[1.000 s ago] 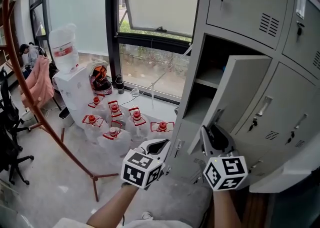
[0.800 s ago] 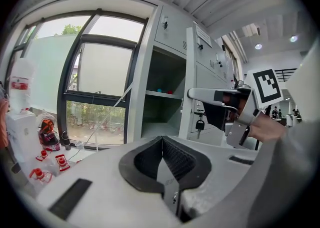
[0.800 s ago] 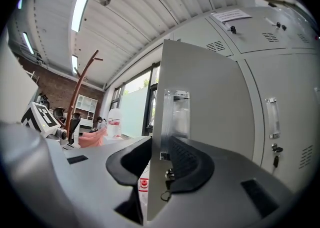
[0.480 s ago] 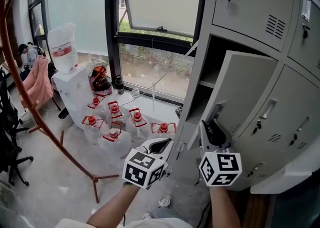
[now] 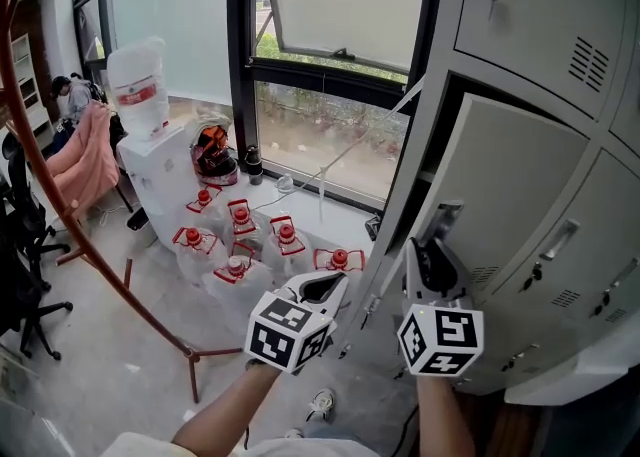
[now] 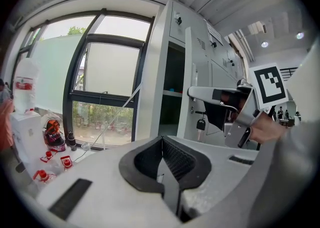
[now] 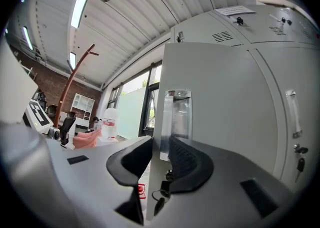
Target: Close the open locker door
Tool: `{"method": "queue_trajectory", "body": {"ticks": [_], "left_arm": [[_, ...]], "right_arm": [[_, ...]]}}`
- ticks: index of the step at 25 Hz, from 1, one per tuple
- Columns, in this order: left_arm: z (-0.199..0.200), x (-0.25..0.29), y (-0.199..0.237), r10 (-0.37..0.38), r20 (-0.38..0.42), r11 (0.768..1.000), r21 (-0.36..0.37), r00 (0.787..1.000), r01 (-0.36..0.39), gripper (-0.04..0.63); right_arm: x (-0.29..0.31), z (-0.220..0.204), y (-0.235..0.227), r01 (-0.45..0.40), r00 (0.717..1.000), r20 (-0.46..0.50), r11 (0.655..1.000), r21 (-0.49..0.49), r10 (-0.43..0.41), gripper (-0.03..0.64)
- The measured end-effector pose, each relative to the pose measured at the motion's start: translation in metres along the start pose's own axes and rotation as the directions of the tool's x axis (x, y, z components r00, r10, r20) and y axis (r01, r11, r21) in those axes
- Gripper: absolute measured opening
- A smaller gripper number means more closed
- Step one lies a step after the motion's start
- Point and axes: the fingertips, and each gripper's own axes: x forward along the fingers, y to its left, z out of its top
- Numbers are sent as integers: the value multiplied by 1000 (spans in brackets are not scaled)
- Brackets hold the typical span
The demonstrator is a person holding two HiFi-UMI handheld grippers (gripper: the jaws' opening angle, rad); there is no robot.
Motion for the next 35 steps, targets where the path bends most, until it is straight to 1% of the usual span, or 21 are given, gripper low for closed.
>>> {"method": "queue_trajectory", "body": {"ticks": [5, 11, 15, 24, 35], "left_arm": [[8, 17, 10, -3, 0, 1000, 8, 1000, 3, 8], [12, 36, 29, 4, -4, 1000, -4, 1000, -4, 8], [11, 50, 37, -6, -15, 1000, -6, 1000, 6, 8], [12, 75, 52, -20, -33, 1000, -8, 999, 20, 8], [16, 94, 62, -31, -32, 1000, -5, 999, 31, 8]], "right_arm": [[23, -3, -7, 4, 1000, -15, 1000, 7, -4, 91], [44, -5, -13, 21, 1000, -16, 1000, -10, -21, 83], [57, -5, -19, 27, 1000, -15, 1000, -2, -28, 69], [76, -6, -29, 36, 999, -21, 999, -8, -36, 51], [91, -9, -39, 27, 999, -29, 999, -17, -27, 38]]}}
